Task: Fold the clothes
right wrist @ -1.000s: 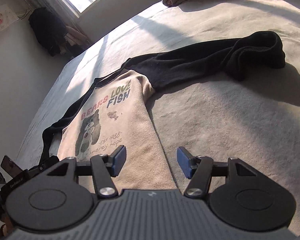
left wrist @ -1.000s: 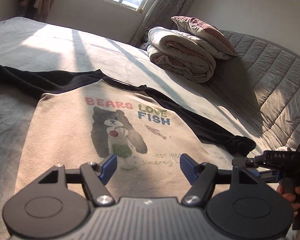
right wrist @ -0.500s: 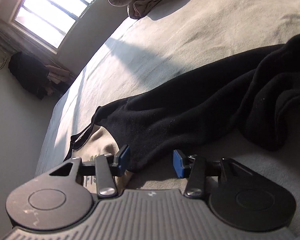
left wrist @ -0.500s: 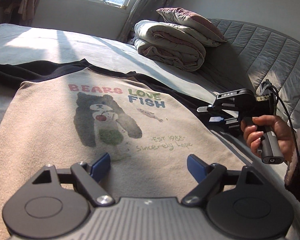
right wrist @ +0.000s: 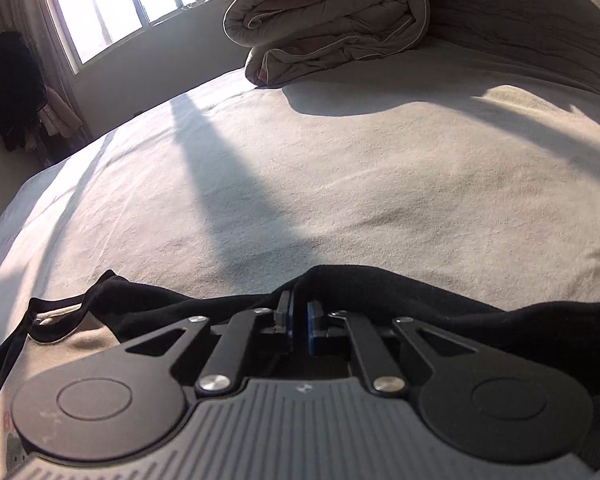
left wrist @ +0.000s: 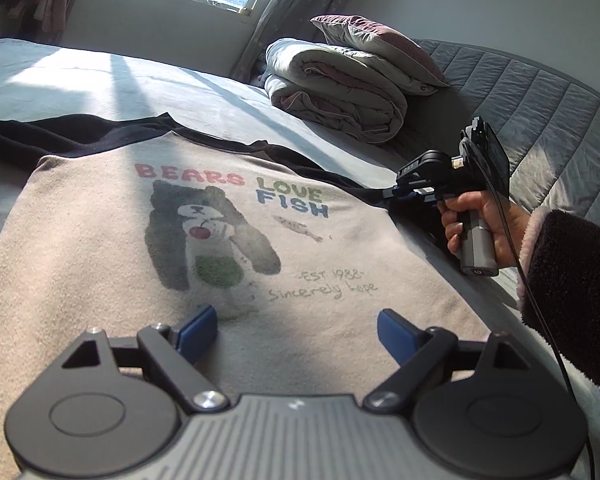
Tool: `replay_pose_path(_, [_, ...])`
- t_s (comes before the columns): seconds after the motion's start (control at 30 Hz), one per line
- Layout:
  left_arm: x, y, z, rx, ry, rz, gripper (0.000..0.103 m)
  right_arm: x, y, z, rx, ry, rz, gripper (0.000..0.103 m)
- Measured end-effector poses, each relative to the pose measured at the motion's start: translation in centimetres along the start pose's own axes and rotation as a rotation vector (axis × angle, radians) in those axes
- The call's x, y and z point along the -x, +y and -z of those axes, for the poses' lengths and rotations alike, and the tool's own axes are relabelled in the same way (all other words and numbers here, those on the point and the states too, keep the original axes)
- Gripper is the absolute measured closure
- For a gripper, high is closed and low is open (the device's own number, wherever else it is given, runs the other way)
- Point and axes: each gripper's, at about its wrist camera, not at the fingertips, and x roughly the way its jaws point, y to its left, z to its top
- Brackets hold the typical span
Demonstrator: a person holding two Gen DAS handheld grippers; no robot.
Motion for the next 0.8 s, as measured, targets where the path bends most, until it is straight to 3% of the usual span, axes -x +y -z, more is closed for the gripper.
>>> replay_pose_path(0.23, [0.0,0.0,0.0,-0.004,0.003,0.000,0.014,-0.2,0.4,-0.2,0.020,0.010,0.009,0.096])
replay_pose_path(0.33, [0.0,0.0,-0.1,-0.004,0.005,0.001,0.013,0.8,0.3,0.1,-0.017,0.024,-0.017,0.083])
replay_pose_path(0.4, [-0.1,0.0,-0.1,-0.008,0.007,-0.003,0.013,1.8,0.3,0.9,-0.030,0.042,-0.039,0.064])
replay_pose_path(0.43, [-0.1,-0.1,-0.1,-0.012,0.009,-0.007,0.013,2.2,0.2,1.3,-0.033,0.054,-0.051,0.047])
replay_pose_path(0.6, [-0.1,-0.8,-0.2,-0.057,0.028,-0.036,0.013,5.3,0.7,4.2,-0.002,0.153,-0.135,0.046])
replay_pose_path(0.8, [0.0,-1.6,-0.2,-0.109,0.057,-0.065,0.013,12.0,-0.5,8.0,-0.008,0.222,-0.164,0.046])
